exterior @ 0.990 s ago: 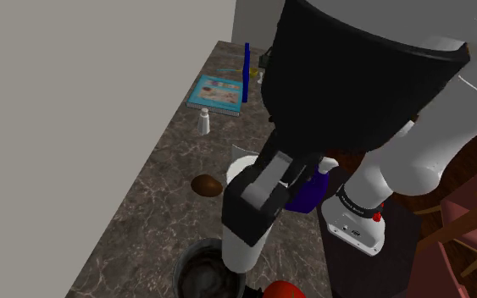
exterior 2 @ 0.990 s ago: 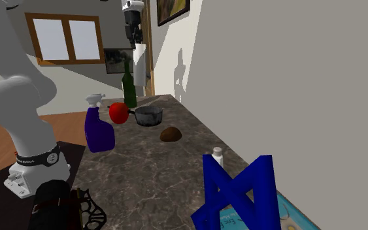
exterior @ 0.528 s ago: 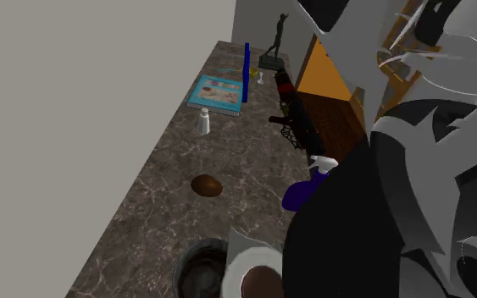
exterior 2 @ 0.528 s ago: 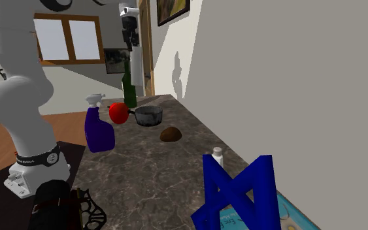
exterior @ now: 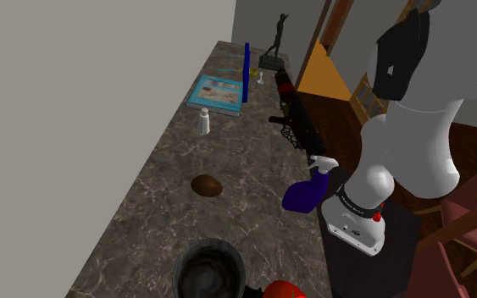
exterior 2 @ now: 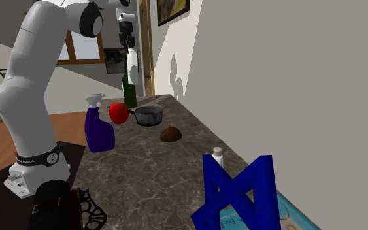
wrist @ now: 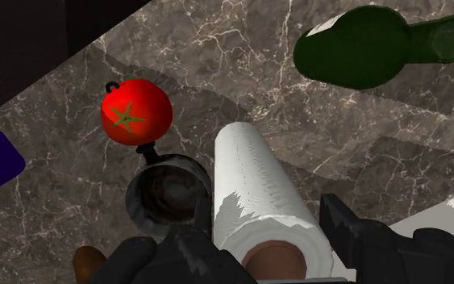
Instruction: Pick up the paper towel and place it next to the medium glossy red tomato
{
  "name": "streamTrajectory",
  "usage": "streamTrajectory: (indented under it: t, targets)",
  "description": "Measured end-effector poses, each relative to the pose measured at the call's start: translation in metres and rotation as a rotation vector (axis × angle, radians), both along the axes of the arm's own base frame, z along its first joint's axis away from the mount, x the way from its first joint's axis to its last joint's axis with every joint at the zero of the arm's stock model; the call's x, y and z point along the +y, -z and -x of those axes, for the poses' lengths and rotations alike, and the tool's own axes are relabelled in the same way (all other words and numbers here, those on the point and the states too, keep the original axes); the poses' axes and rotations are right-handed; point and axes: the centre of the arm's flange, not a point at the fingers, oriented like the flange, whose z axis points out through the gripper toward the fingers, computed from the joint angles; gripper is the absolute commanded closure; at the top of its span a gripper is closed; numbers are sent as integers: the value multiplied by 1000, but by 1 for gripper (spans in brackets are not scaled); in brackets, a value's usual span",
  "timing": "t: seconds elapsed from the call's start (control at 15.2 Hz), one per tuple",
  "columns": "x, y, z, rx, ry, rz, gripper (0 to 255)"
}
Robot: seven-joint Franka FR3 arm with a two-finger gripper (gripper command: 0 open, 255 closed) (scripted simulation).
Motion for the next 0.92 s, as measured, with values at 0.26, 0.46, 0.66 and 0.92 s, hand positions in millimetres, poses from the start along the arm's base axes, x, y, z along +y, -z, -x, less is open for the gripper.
streamTrajectory:
  t: [0.26, 0.46, 0.66, 0.92]
  targets:
    - [5, 20, 5, -2, 1, 0, 255]
    - [5, 37, 6, -1, 1, 0, 255]
    - [5, 51, 5, -1, 1, 0, 255]
    - [4, 73, 5, -1, 1, 0, 255]
